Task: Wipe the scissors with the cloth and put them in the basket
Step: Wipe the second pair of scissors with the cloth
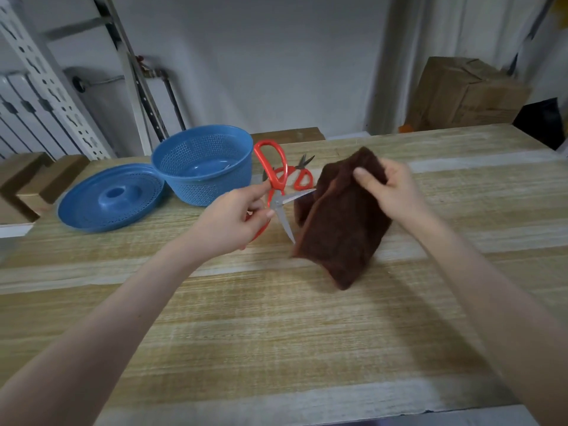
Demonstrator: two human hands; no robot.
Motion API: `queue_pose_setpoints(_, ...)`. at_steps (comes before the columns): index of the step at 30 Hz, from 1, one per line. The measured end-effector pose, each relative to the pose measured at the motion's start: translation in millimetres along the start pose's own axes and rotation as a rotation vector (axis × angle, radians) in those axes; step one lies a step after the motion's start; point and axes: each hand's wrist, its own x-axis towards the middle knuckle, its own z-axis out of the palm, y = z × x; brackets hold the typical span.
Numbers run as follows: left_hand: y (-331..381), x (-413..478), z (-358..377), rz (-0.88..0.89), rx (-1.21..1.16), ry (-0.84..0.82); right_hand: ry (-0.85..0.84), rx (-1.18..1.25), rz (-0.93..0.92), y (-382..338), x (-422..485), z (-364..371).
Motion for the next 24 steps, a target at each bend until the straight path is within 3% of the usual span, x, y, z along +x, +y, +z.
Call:
queue_pose_setpoints(8, 6, 4, 4, 0.069, 0.194, 0.034, 0.202, 0.210, -0.137, -7, -5, 20)
queue_pose_setpoints(12, 12, 6, 13, 0.080, 0.223, 0.054, 0.136, -0.253, -0.229, -15, -14, 54)
queue_pose_setpoints(14, 16, 8, 16, 0.086, 0.246, 0.078, 0.057, -0.557, -0.194, -21, -15, 68)
queue_pose_setpoints(16, 18, 9, 18, 0.085, 0.272, 0.096, -0.058, -0.684, -0.123, -22, -13, 73)
queue_pose_setpoints(21, 18, 7, 20, 0.062, 0.305, 0.071, -0.426, -0.218, 0.009, -22, -4, 55)
queue_pose_setpoints(24, 21, 10, 26, 0.050, 0.319, 0.064, -0.439, -0.160, 0.055, -22, -3, 48)
